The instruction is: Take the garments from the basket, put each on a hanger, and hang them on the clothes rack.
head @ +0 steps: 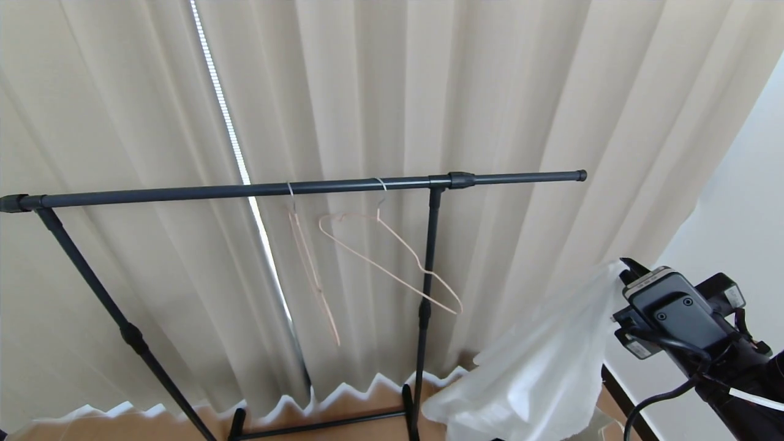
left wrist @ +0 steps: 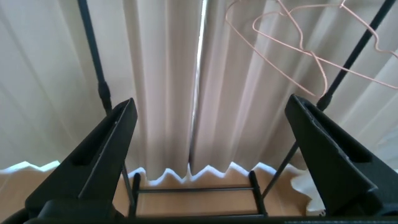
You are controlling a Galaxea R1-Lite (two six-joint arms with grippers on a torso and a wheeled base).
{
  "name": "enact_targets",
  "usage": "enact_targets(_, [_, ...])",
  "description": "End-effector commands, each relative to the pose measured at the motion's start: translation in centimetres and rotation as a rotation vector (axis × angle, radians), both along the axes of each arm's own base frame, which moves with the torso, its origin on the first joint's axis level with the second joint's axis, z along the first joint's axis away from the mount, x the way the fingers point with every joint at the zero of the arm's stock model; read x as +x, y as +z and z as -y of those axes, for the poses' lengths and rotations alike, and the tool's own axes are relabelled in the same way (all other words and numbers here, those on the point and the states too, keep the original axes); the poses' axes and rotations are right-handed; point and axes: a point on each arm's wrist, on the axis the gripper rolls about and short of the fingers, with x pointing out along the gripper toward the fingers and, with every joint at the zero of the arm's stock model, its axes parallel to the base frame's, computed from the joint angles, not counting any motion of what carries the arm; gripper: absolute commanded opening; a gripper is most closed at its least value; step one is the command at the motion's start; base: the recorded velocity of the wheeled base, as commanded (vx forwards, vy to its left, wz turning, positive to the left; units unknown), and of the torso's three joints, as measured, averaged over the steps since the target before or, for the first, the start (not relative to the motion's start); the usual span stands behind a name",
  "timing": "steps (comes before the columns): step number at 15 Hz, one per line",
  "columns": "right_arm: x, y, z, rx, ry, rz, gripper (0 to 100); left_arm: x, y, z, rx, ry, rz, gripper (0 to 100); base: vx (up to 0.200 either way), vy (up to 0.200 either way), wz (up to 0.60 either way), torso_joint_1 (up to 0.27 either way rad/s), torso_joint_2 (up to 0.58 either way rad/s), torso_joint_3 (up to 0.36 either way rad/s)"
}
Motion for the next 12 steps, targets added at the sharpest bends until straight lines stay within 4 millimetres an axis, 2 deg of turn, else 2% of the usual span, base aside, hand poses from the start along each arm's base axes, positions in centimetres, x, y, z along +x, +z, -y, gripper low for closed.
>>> enact_targets(1, [0.01, -0.02, -0.02, -0.001, -0.001, -0.001, 0, 0.0, 0.0, 0.0, 0.0, 0.001, 0.0, 100, 0.0, 0.2, 0.0, 0.012, 0.0, 0.002])
enact_targets(9, [-0.24, -0.47, 0.11, -0.013, 0.001, -0.022, 0, -0.01, 0.04, 0.0, -0.002, 0.001, 0.002, 100, 0.0, 0.2, 0.0, 0.001, 0.0, 0.0])
enact_targets(12, [-0.38, -0.48, 0.19, -0.01, 0.001, -0.022, 0, 0.0, 0.0, 0.0, -0.003, 0.001, 0.001, 100, 0.0, 0.0, 0.0, 0.0, 0.0, 0.0])
